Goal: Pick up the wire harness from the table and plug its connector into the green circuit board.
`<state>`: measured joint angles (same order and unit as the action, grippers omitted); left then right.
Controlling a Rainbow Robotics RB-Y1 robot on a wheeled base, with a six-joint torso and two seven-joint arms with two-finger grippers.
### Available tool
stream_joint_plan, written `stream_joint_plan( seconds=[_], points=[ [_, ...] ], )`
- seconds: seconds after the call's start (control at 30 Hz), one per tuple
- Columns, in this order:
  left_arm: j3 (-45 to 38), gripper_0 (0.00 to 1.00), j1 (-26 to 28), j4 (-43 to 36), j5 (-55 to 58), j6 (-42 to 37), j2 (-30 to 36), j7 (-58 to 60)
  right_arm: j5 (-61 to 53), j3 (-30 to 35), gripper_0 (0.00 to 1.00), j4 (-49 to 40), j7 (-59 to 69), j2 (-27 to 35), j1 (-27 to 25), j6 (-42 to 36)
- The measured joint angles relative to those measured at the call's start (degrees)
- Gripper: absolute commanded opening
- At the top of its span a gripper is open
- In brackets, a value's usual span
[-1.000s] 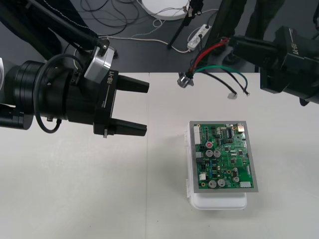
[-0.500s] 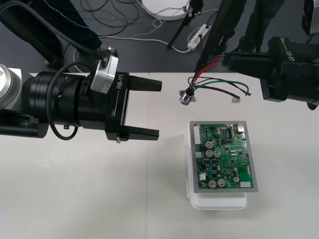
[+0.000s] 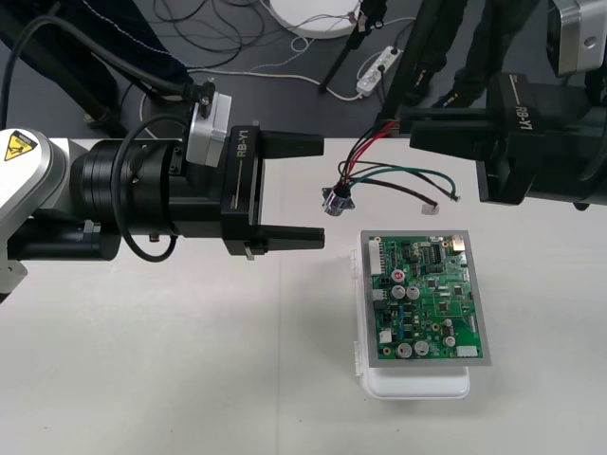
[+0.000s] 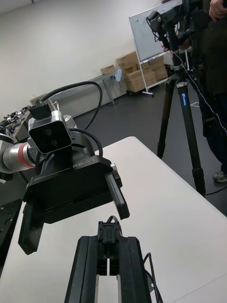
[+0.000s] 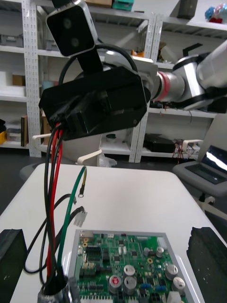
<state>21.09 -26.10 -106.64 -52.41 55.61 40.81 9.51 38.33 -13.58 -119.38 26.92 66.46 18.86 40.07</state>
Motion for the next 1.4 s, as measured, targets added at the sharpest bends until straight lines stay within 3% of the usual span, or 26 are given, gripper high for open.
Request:
stream_joint_plan(
  seconds=[0.3, 0.73, 1.4],
  points=[
    [0.00, 0.99, -0.43, 0.07, 1.09, -1.40, -1.80, 0.00, 3.31, 0.17, 0.00, -0.03, 0.00, -4.84, 0.00, 0.59],
    [0.00, 0.89, -3.10, 0.15, 1.74, -4.49, -1.99, 0.00, 6.62, 3.63, 0.00, -0.04, 0.00, -11.96, -2.14, 7.97],
    [3.22, 0.89, -3.66, 0.18, 7.80, -6.15, -0.93, 0.00, 13.65, 5.53, 0.00, -0.04, -0.03, -23.10, -7.30, 11.86]
  ],
)
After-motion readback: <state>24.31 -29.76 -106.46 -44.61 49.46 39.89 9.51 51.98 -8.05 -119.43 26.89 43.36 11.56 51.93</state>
